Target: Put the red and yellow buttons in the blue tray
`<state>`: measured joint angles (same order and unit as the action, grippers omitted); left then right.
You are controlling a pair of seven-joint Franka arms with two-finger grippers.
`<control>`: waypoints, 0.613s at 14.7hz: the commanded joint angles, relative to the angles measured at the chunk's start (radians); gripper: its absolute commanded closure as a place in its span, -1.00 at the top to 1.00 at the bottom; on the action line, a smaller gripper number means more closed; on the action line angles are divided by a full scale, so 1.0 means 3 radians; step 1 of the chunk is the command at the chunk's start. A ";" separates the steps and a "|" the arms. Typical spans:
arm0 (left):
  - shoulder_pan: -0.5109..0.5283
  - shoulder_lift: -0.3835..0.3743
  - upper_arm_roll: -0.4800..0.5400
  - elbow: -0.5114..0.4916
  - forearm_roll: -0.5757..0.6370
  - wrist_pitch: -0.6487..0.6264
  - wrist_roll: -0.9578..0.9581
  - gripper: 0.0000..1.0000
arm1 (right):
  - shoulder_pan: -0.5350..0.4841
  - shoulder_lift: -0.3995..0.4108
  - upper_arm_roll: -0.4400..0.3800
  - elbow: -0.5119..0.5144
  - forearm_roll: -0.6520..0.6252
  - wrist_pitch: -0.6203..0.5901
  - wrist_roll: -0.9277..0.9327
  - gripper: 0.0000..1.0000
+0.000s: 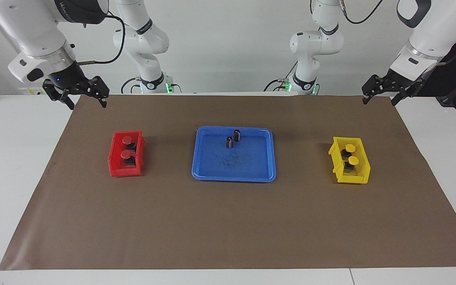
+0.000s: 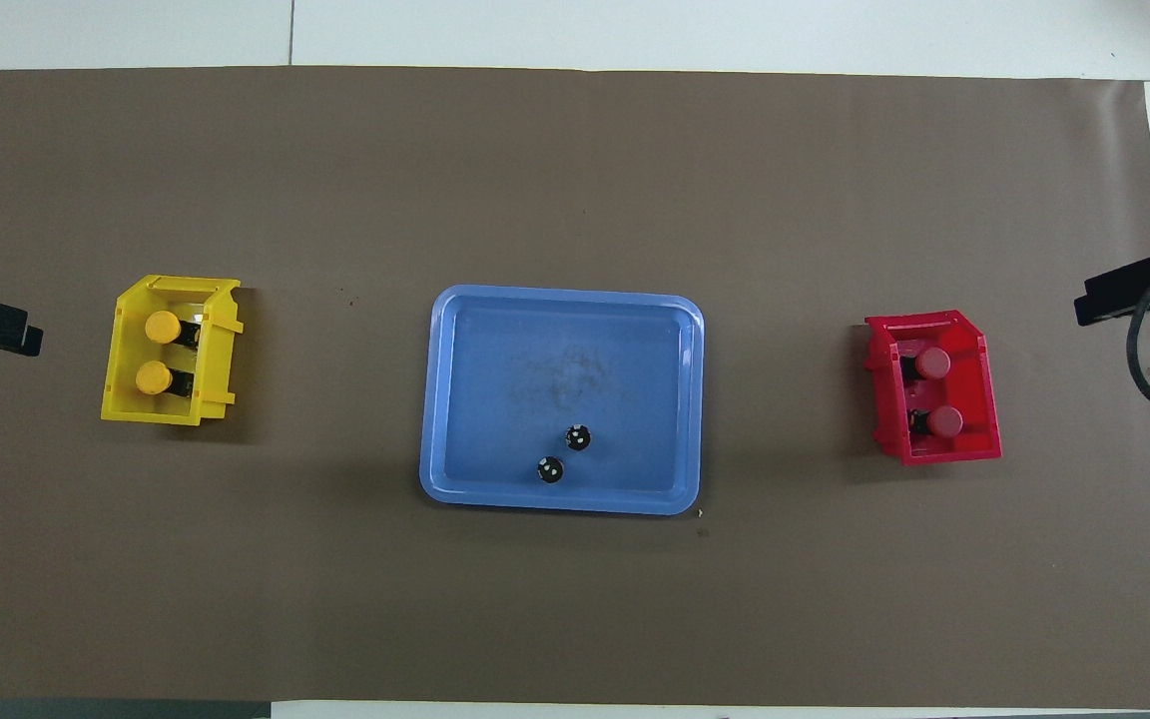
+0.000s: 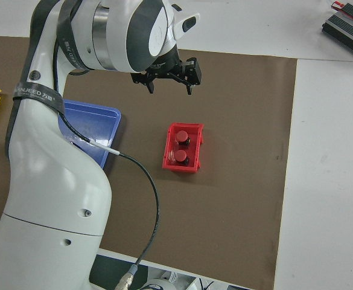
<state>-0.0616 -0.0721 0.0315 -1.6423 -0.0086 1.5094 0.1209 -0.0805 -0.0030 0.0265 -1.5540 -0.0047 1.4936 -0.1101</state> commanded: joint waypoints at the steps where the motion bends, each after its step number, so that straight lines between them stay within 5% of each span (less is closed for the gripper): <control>1: -0.0035 -0.0061 0.0012 -0.0068 0.0054 0.0031 0.0021 1.00 | 0.0002 -0.0062 -0.0001 -0.0087 0.0041 0.0058 0.0019 1.00; 9: -0.0005 -0.0066 0.0013 -0.0084 0.0054 0.0010 0.0011 1.00 | 0.0013 -0.0062 -0.0001 -0.0087 0.0036 0.0155 0.0040 1.00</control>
<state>-0.0610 -0.0721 0.0322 -1.6429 -0.0086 1.5089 0.1209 -0.0797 -0.0030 0.0277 -1.5540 -0.0047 1.5135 -0.1101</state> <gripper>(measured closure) 0.000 0.000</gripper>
